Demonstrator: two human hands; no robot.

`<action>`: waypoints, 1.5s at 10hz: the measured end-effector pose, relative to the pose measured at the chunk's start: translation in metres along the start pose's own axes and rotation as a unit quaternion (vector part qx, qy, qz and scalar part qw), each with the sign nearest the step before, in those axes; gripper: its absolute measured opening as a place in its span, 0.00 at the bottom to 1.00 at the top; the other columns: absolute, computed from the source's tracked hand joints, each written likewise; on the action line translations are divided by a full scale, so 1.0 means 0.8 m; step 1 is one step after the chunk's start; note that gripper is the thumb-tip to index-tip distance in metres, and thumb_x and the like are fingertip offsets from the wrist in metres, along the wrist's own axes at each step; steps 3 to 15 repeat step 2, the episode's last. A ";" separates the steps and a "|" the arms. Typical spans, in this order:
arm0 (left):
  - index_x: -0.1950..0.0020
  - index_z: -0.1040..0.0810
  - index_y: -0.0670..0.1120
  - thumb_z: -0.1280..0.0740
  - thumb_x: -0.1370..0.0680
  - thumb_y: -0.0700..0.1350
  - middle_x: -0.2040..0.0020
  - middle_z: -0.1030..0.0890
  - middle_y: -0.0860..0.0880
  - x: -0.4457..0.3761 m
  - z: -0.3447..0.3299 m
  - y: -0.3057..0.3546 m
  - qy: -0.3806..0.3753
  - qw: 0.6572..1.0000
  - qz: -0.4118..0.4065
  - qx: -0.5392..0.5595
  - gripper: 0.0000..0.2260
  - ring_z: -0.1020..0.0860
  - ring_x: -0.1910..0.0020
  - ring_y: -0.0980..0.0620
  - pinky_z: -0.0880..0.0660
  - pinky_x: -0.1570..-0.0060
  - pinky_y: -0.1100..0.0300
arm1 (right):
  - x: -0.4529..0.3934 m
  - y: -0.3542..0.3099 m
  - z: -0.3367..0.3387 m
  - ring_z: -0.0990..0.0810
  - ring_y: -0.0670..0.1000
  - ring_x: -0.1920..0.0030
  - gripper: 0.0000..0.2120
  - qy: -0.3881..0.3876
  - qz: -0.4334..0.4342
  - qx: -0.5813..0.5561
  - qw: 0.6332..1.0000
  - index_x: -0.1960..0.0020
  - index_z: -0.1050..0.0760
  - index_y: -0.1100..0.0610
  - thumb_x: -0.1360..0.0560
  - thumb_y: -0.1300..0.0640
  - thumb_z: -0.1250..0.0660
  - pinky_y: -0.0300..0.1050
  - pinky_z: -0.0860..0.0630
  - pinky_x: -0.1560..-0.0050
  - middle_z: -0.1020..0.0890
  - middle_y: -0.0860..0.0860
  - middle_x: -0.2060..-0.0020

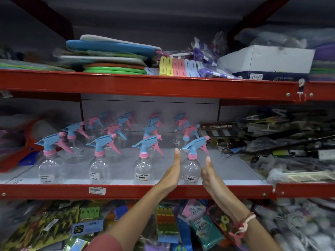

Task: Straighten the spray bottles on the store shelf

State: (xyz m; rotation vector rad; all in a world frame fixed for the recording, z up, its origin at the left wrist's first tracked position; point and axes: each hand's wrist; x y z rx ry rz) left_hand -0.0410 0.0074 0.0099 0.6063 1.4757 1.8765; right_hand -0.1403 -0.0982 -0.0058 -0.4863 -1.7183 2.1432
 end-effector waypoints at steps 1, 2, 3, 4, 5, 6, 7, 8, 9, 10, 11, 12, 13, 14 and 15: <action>0.24 0.46 0.52 0.64 0.31 0.73 0.22 0.43 0.48 0.007 -0.002 0.002 0.006 1.000 -0.012 -0.019 0.42 0.44 0.23 0.49 0.49 0.25 0.49 | 0.002 0.000 -0.001 0.42 0.51 0.24 0.48 0.018 -0.008 0.021 1.000 0.24 0.47 0.48 0.35 0.21 0.58 0.55 0.46 0.24 0.42 0.51 0.23; 0.26 0.37 0.49 0.60 0.24 0.66 0.27 0.31 0.46 0.020 -0.003 -0.004 0.078 0.994 -0.058 -0.053 0.34 0.36 0.26 0.48 0.42 0.30 0.55 | 0.014 -0.008 -0.009 0.32 0.52 0.29 0.37 0.136 0.061 0.093 0.984 0.27 0.36 0.50 0.26 0.29 0.56 0.51 0.39 0.29 0.31 0.51 0.28; 0.26 0.37 0.49 0.60 0.24 0.66 0.27 0.31 0.46 0.020 -0.003 -0.004 0.078 0.994 -0.058 -0.053 0.34 0.36 0.26 0.48 0.42 0.30 0.55 | 0.014 -0.008 -0.009 0.32 0.52 0.29 0.37 0.136 0.061 0.093 0.984 0.27 0.36 0.50 0.26 0.29 0.56 0.51 0.39 0.29 0.31 0.51 0.28; 0.26 0.37 0.49 0.60 0.24 0.66 0.27 0.31 0.46 0.020 -0.003 -0.004 0.078 0.994 -0.058 -0.053 0.34 0.36 0.26 0.48 0.42 0.30 0.55 | 0.014 -0.008 -0.009 0.32 0.52 0.29 0.37 0.136 0.061 0.093 0.984 0.27 0.36 0.50 0.26 0.29 0.56 0.51 0.39 0.29 0.31 0.51 0.28; 0.26 0.37 0.49 0.60 0.24 0.66 0.27 0.31 0.46 0.020 -0.003 -0.004 0.078 0.994 -0.058 -0.053 0.34 0.36 0.26 0.48 0.42 0.30 0.55 | 0.014 -0.008 -0.009 0.32 0.52 0.29 0.37 0.136 0.061 0.093 0.984 0.27 0.36 0.50 0.26 0.29 0.56 0.51 0.39 0.29 0.31 0.51 0.28; 0.26 0.37 0.49 0.60 0.24 0.66 0.27 0.31 0.46 0.020 -0.003 -0.004 0.078 0.994 -0.058 -0.053 0.34 0.36 0.26 0.48 0.42 0.30 0.55 | 0.014 -0.008 -0.009 0.32 0.52 0.29 0.37 0.136 0.061 0.093 0.984 0.27 0.36 0.50 0.26 0.29 0.56 0.51 0.39 0.29 0.31 0.51 0.28; 0.26 0.37 0.49 0.60 0.24 0.66 0.27 0.31 0.46 0.020 -0.003 -0.004 0.078 0.994 -0.058 -0.053 0.34 0.36 0.26 0.48 0.42 0.30 0.55 | 0.014 -0.008 -0.009 0.32 0.52 0.29 0.37 0.136 0.061 0.093 0.984 0.27 0.36 0.50 0.26 0.29 0.56 0.51 0.39 0.29 0.31 0.51 0.28; 0.26 0.37 0.49 0.60 0.24 0.66 0.27 0.31 0.46 0.020 -0.003 -0.004 0.078 0.994 -0.058 -0.053 0.34 0.36 0.26 0.48 0.42 0.30 0.55 | 0.014 -0.008 -0.009 0.32 0.52 0.29 0.37 0.136 0.061 0.093 0.984 0.27 0.36 0.50 0.26 0.29 0.56 0.51 0.39 0.29 0.31 0.51 0.28; 0.26 0.37 0.49 0.60 0.24 0.66 0.27 0.31 0.46 0.020 -0.003 -0.004 0.078 0.994 -0.058 -0.053 0.34 0.36 0.26 0.48 0.42 0.30 0.55 | 0.014 -0.008 -0.009 0.32 0.52 0.29 0.37 0.136 0.061 0.093 0.984 0.27 0.36 0.50 0.26 0.29 0.56 0.51 0.39 0.29 0.31 0.51 0.28; 0.26 0.37 0.49 0.60 0.24 0.66 0.27 0.31 0.46 0.020 -0.003 -0.004 0.078 0.994 -0.058 -0.053 0.34 0.36 0.26 0.48 0.42 0.30 0.55 | 0.014 -0.008 -0.009 0.32 0.52 0.29 0.37 0.136 0.061 0.093 0.984 0.27 0.36 0.50 0.26 0.29 0.56 0.51 0.39 0.29 0.31 0.51 0.28; 0.26 0.37 0.49 0.60 0.24 0.66 0.27 0.31 0.46 0.020 -0.003 -0.004 0.078 0.994 -0.058 -0.053 0.34 0.36 0.26 0.48 0.42 0.30 0.55 | 0.014 -0.008 -0.009 0.32 0.52 0.29 0.37 0.136 0.061 0.093 0.984 0.27 0.36 0.50 0.26 0.29 0.56 0.51 0.39 0.29 0.31 0.51 0.28; 0.26 0.37 0.49 0.60 0.24 0.66 0.27 0.31 0.46 0.020 -0.003 -0.004 0.078 0.994 -0.058 -0.053 0.34 0.36 0.26 0.48 0.42 0.30 0.55 | 0.014 -0.008 -0.009 0.32 0.52 0.29 0.37 0.136 0.061 0.093 0.984 0.27 0.36 0.50 0.26 0.29 0.56 0.51 0.39 0.29 0.31 0.51 0.28; 0.26 0.37 0.49 0.60 0.24 0.66 0.27 0.31 0.46 0.020 -0.003 -0.004 0.078 0.994 -0.058 -0.053 0.34 0.36 0.26 0.48 0.42 0.30 0.55 | 0.014 -0.008 -0.009 0.32 0.52 0.29 0.37 0.136 0.061 0.093 0.984 0.27 0.36 0.50 0.26 0.29 0.56 0.51 0.39 0.29 0.31 0.51 0.28; 0.26 0.37 0.49 0.60 0.24 0.66 0.27 0.31 0.46 0.020 -0.003 -0.004 0.078 0.994 -0.058 -0.053 0.34 0.36 0.26 0.48 0.42 0.30 0.55 | 0.014 -0.008 -0.009 0.32 0.52 0.29 0.37 0.136 0.061 0.093 0.984 0.27 0.36 0.50 0.26 0.29 0.56 0.51 0.39 0.29 0.31 0.51 0.28; 0.26 0.37 0.49 0.60 0.24 0.66 0.27 0.31 0.46 0.020 -0.003 -0.004 0.078 0.994 -0.058 -0.053 0.34 0.36 0.26 0.48 0.42 0.30 0.55 | 0.014 -0.008 -0.009 0.32 0.52 0.29 0.37 0.136 0.061 0.093 0.984 0.27 0.36 0.50 0.26 0.29 0.56 0.51 0.39 0.29 0.31 0.51 0.28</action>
Point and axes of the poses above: each hand's wrist, its own x-axis away from the middle knuckle, its own z-axis out of the back of the hand, y = z × x
